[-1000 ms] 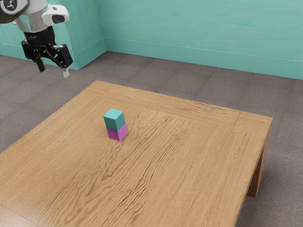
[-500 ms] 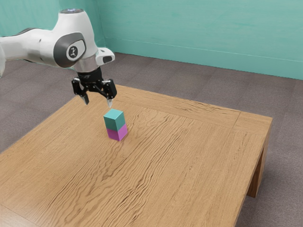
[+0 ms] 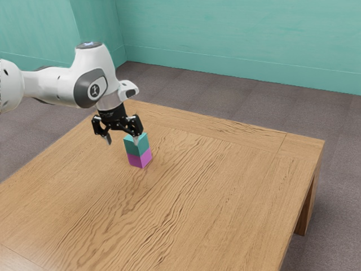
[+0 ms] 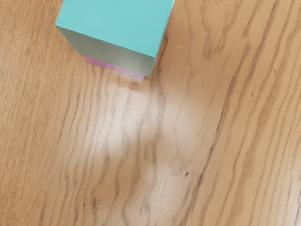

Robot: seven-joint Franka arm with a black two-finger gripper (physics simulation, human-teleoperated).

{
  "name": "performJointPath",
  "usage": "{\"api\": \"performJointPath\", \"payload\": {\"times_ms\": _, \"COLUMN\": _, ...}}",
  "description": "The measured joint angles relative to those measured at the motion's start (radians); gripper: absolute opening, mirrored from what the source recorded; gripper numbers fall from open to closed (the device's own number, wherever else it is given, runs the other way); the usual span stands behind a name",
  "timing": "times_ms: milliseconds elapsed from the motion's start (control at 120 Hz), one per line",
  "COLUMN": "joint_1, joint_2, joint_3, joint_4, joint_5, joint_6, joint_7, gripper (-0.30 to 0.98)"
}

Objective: Pick up the blue block with one arm, and put the blue block on the table with one arm

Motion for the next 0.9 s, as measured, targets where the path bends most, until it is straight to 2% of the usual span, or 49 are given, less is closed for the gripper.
{"api": "performJointPath", "payload": {"times_ms": 608, "joint_1": 0.03, "joint_2": 0.06, "joint_3": -0.037, "joint_4": 0.007, "joint_5": 0.027, "joint_6": 0.077, "joint_7": 0.159, "gripper": 0.69}}
{"api": "performJointPath", "payload": {"times_ms": 767, "joint_1": 0.049, "joint_2": 0.139, "joint_3": -0.037, "joint_4": 0.092, "joint_5": 0.031, "joint_6": 0.081, "joint_7": 0.196, "gripper": 0.69}}
{"api": "performJointPath", "payload": {"times_ms": 900, "joint_1": 0.051, "joint_2": 0.157, "joint_3": -0.037, "joint_4": 0.109, "joint_5": 0.031, "joint_6": 0.083, "joint_7": 0.222, "gripper": 0.69}}
